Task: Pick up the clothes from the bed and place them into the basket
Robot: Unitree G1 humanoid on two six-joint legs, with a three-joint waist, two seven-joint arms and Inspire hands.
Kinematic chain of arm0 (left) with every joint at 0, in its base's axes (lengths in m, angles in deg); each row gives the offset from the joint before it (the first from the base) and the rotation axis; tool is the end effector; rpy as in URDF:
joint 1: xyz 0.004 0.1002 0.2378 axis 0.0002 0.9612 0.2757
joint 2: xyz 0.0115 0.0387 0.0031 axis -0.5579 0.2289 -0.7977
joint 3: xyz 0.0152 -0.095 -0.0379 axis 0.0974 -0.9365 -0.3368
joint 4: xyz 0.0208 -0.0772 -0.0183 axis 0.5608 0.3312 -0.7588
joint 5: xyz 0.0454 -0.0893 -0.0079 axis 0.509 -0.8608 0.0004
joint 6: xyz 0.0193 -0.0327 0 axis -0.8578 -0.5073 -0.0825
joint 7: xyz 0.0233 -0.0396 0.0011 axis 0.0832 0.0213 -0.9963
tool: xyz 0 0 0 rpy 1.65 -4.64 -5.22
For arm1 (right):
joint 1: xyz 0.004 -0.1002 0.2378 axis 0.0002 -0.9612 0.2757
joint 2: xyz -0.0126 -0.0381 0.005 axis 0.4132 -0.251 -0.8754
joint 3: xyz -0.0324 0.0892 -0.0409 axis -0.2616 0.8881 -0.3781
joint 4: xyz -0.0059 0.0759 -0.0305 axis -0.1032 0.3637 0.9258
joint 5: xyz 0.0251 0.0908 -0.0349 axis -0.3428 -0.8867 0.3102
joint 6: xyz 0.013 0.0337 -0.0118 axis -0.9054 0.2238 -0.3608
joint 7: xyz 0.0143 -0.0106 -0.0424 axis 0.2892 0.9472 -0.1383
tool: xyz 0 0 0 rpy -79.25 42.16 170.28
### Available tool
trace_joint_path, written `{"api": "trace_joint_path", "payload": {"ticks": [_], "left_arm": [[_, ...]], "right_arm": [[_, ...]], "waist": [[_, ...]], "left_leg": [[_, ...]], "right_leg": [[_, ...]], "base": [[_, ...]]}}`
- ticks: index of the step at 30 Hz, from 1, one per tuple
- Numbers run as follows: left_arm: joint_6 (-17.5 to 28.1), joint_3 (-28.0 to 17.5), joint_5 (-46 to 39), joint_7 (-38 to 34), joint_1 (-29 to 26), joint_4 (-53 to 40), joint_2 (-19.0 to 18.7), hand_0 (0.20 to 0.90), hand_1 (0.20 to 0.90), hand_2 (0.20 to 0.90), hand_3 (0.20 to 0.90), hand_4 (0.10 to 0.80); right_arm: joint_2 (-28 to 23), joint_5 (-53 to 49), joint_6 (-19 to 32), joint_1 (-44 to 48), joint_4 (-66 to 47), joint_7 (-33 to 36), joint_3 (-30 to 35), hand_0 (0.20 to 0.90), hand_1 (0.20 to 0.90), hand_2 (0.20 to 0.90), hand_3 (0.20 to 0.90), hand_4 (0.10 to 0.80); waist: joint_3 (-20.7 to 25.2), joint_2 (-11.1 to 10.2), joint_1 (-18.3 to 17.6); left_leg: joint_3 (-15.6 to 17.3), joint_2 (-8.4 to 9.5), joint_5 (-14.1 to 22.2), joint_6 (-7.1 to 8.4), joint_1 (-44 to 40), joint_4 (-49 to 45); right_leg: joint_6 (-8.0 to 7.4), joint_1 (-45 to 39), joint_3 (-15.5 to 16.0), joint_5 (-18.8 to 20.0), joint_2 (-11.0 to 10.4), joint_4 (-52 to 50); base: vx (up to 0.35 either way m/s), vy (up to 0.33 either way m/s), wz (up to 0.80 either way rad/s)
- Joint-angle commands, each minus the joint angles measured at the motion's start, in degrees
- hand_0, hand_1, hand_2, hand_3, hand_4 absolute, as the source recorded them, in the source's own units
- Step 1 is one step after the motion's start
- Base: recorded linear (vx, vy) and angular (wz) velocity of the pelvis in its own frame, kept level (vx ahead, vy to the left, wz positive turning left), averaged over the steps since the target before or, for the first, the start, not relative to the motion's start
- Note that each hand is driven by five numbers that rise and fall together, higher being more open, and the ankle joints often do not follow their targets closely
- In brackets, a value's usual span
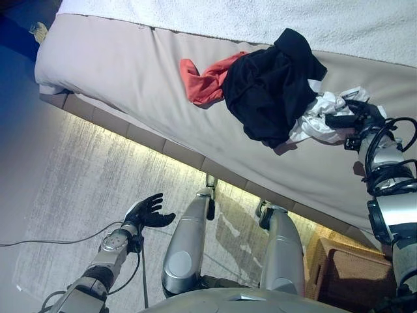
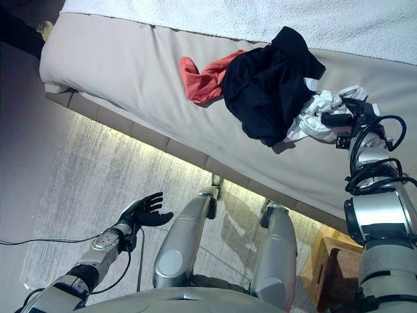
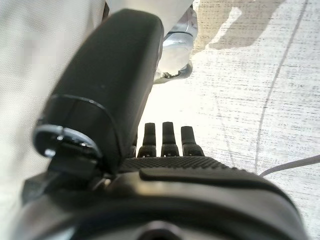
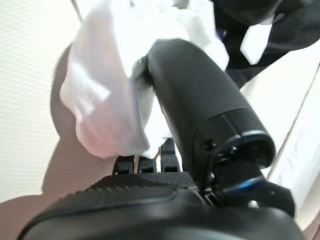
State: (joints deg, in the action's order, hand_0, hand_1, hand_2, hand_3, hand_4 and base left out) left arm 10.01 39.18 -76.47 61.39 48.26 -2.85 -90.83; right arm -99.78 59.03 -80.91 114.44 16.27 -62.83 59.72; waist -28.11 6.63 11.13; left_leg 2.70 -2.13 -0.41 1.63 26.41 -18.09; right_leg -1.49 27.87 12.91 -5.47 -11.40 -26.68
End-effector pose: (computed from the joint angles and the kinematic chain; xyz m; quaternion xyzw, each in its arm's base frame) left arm 0.1637 0.2480 -0.0649 0.0697 0.3333 -0.0213 0.9400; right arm 0.3019 -0.3352 0.1234 -0.1522 0.1545 -0.2595 0.9411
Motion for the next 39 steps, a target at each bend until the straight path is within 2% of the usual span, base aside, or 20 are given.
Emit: {"api": "trace_joint_path", "payload": {"ticks": [1,4,5,7,9,14,17,21,22,24,27,29,30,31,32,33,34,37,38,39], "left_arm": [[1.5,-0.7,2.5,-1.2,5.4,1.0,-3.0,0.900,0.900,0.900,0.900,0.800],[1.7,-0.3,2.3,-1.6,5.5,1.3,-2.6,0.900,0.900,0.900,0.900,0.800],[2.1,-0.1,2.5,-2.0,5.4,1.5,-2.4,0.900,0.900,0.900,0.900,0.800],[2.1,0.0,2.4,-2.8,5.3,2.0,-2.2,0.900,0.900,0.900,0.900,0.800],[2.0,-0.4,3.4,-3.9,5.3,3.3,-1.5,0.900,0.900,0.900,0.900,0.800],[2.3,-1.0,5.0,-4.6,6.8,5.2,0.3,0.900,0.900,0.900,0.900,0.800],[3.6,-1.5,6.6,-4.4,8.2,6.7,1.5,0.900,0.900,0.900,0.900,0.800],[4.2,-2.1,8.2,-4.9,9.4,7.5,3.0,0.900,0.900,0.900,0.900,0.800],[4.3,-2.1,8.3,-4.8,9.5,7.5,3.0,0.900,0.900,0.900,0.900,0.800],[4.6,-2.5,8.9,-5.3,10.5,7.3,4.1,0.900,0.900,0.900,0.900,0.800],[3.9,-3.2,9.3,-6.5,11.2,6.6,5.4,0.900,0.900,0.900,0.900,0.800],[3.7,-3.8,10.0,-7.1,11.6,6.0,6.2,0.900,0.900,0.900,0.900,0.800],[3.8,-4.2,9.9,-7.1,11.9,5.7,6.7,0.900,0.900,0.900,0.900,0.800],[4.4,-4.6,9.8,-6.8,12.2,5.6,7.5,0.900,0.900,0.900,0.900,0.800],[4.7,-4.9,10.5,-6.4,12.6,5.1,8.2,0.900,0.900,0.900,0.900,0.800],[5.7,-4.6,10.2,-6.3,13.6,4.1,9.4,0.900,0.900,0.900,0.900,0.800],[5.9,-4.4,10.4,-5.9,13.7,3.9,9.5,0.900,0.900,0.900,0.900,0.800],[5.2,-3.2,10.6,-5.0,11.9,4.9,8.1,0.900,0.900,0.900,0.900,0.800],[4.7,-3.0,11.5,-4.4,11.4,5.0,7.5,0.900,0.900,0.900,0.900,0.800],[4.0,-2.9,11.8,-4.5,11.1,4.9,6.9,0.900,0.900,0.900,0.900,0.800]], "right_arm": [[-1.8,0.6,2.0,-4.2,0.6,0.8,0.1,0.300,0.300,0.300,0.200,0.100],[-1.9,-2.4,2.8,-5.1,0.8,0.8,1.5,0.300,0.300,0.300,0.200,0.100],[-1.9,-4.5,3.5,-5.3,0.7,0.9,2.4,0.300,0.300,0.300,0.200,0.100],[-1.8,-7.9,4.5,-5.5,0.6,0.6,3.7,0.300,0.300,0.300,0.200,0.100],[-1.1,-16.4,6.9,-6.6,-0.5,-0.4,8.1,0.300,0.300,0.300,0.200,0.100],[1.3,-28.9,10.3,-9.6,-5.5,-4.0,15.0,0.300,0.300,0.300,0.200,0.100],[4.8,-37.3,13.3,-14.3,-12.8,-5.1,18.5,0.300,0.300,0.300,0.200,0.100],[11.0,-42.5,17.9,-22.0,-23.4,-4.2,21.1,0.300,0.300,0.300,0.200,0.100],[11.4,-43.0,18.2,-22.4,-24.1,-4.0,21.3,0.300,0.300,0.300,0.200,0.100],[15.5,-44.7,21.5,-30.0,-31.9,-3.2,23.3,0.300,0.300,0.300,0.200,0.100],[19.6,-44.4,23.6,-37.2,-38.2,-2.8,24.8,0.300,0.300,0.300,0.200,0.100],[21.9,-42.5,25.7,-40.9,-41.5,-1.2,25.0,0.300,0.300,0.300,0.200,0.100],[23.2,-38.6,27.4,-42.8,-43.3,2.3,24.7,0.300,0.300,0.300,0.200,0.100],[23.5,-36.8,28.5,-43.5,-44.4,4.2,24.0,0.300,0.300,0.300,0.200,0.100],[24.1,-36.5,29.6,-44.0,-45.6,5.8,23.2,0.300,0.300,0.300,0.200,0.100],[25.1,-34.3,30.7,-45.0,-47.1,7.1,22.2,0.300,0.300,0.300,0.200,0.100],[25.5,-34.0,31.2,-45.3,-47.7,7.2,22.1,0.300,0.300,0.300,0.200,0.100],[26.9,-32.7,34.3,-46.5,-47.9,11.0,23.0,0.300,0.300,0.300,0.200,0.100],[27.5,-32.4,34.4,-47.0,-47.8,12.0,23.5,0.300,0.300,0.300,0.200,0.100],[27.9,-31.7,34.6,-47.5,-47.5,13.6,23.6,0.300,0.300,0.300,0.200,0.100]], "waist": [[4.4,0.5,-0.3],[5.3,0.1,-0.8],[5.5,0.1,-1.0],[6.0,-0.1,-1.2],[7.1,-0.4,-1.8],[9.9,-0.6,-3.2],[12.4,-1.6,-4.6],[15.5,-3.2,-6.8],[15.7,-3.3,-7.0],[17.4,-4.4,-8.9],[19.4,-5.5,-11.0],[19.9,-6.3,-12.0],[20.0,-6.9,-12.4],[20.2,-7.5,-12.2],[20.5,-7.8,-11.3],[21.3,-7.5,-10.6],[21.6,-7.3,-10.6],[22.0,-6.9,-11.8],[22.0,-6.8,-12.2],[21.8,-6.8,-12.2]], "left_leg": [[1.6,-0.05,-0.2,0.57,0.1,-1.3],[2.1,-0.55,-0.6,1.07,-3.1,1.1],[2.9,-0.81,-2.4,0.67,-3.4,2.3],[3.2,-1.00,-2.4,0.80,-4.4,3.1],[3.5,-1.16,-2.2,1.13,-6.5,3.7],[4.4,-1.34,-2.2,1.68,-11.6,7.4],[5.5,-1.52,-2.5,2.04,-15.8,11.6],[6.7,-1.89,-2.4,2.25,-20.0,15.2],[6.8,-1.92,-2.7,2.19,-20.0,15.4],[8.1,-2.47,-2.0,2.25,-22.7,16.2],[9.1,-3.00,-1.5,2.21,-24.5,15.7],[8.8,-3.16,-1.1,2.18,-25.3,14.8],[7.3,-2.62,0.0,1.95,-25.9,13.5],[3.7,-0.91,1.7,1.26,-25.8,11.8],[-1.9,1.74,2.5,0.02,-25.6,11.5],[-9.0,5.67,3.1,-2.14,-26.1,12.8],[-10.1,6.62,3.3,-2.95,-26.5,13.6],[-7.3,6.93,4.5,-3.71,-28.0,14.8],[-6.5,6.86,4.8,-3.73,-28.5,14.9],[-5.6,6.83,5.1,-3.89,-29.0,15.3]], "right_leg": [[2.04,-4.1,4.2,-1.6,2.6,0.2],[1.53,-7.8,3.9,-0.6,3.4,4.1],[1.91,-8.4,4.7,1.3,3.4,5.8],[1.69,-9.5,4.7,1.4,3.4,6.7],[1.50,-11.8,4.6,1.5,3.3,7.8],[0.89,-16.4,3.8,1.2,3.9,11.0],[0.01,-20.0,3.0,2.1,4.3,15.2],[-0.60,-23.5,1.7,3.1,5.0,19.1],[-0.57,-23.5,1.6,3.5,5.1,19.5],[-0.81,-25.4,0.5,4.0,5.7,21.2],[-0.59,-26.8,-0.6,4.8,6.2,22.4],[-0.47,-27.9,-1.7,5.0,6.5,22.9],[-0.42,-28.7,-2.8,5.3,6.5,23.3],[-0.35,-29.1,-4.4,5.6,6.4,23.9],[-0.53,-29.2,-6.5,6.3,6.7,24.5],[-1.30,-29.0,-11.1,7.5,7.8,25.8],[-1.73,-28.8,-12.5,8.1,8.0,26.4],[-3.94,-28.0,-13.6,10.7,6.4,28.0],[-4.84,-27.0,-12.9,11.6,5.5,27.5],[-5.90,-25.1,-10.6,12.5,4.4,25.9]], "base": [[0.053,-0.063,0.01],[0.030,-0.027,-0.05],[-0.062,0.004,-0.02],[-0.011,0.003,0.03],[0.091,0.019,0.01],[0.090,0.046,-0.09],[0.053,0.027,-0.12],[0.007,-0.008,-0.10],[-0.022,-0.018,-0.10],[-0.033,-0.006,-0.14],[-0.037,0.016,-0.21],[-0.061,0.047,-0.27],[-0.076,0.086,-0.28],[-0.052,0.086,-0.44],[-0.028,0.092,-0.85],[-0.031,0.087,-1.14],[-0.058,0.113,-1.68],[-0.102,0.109,-1.62],[-0.174,0.105,-0.98],[-0.135,0.067,-0.80]]}}
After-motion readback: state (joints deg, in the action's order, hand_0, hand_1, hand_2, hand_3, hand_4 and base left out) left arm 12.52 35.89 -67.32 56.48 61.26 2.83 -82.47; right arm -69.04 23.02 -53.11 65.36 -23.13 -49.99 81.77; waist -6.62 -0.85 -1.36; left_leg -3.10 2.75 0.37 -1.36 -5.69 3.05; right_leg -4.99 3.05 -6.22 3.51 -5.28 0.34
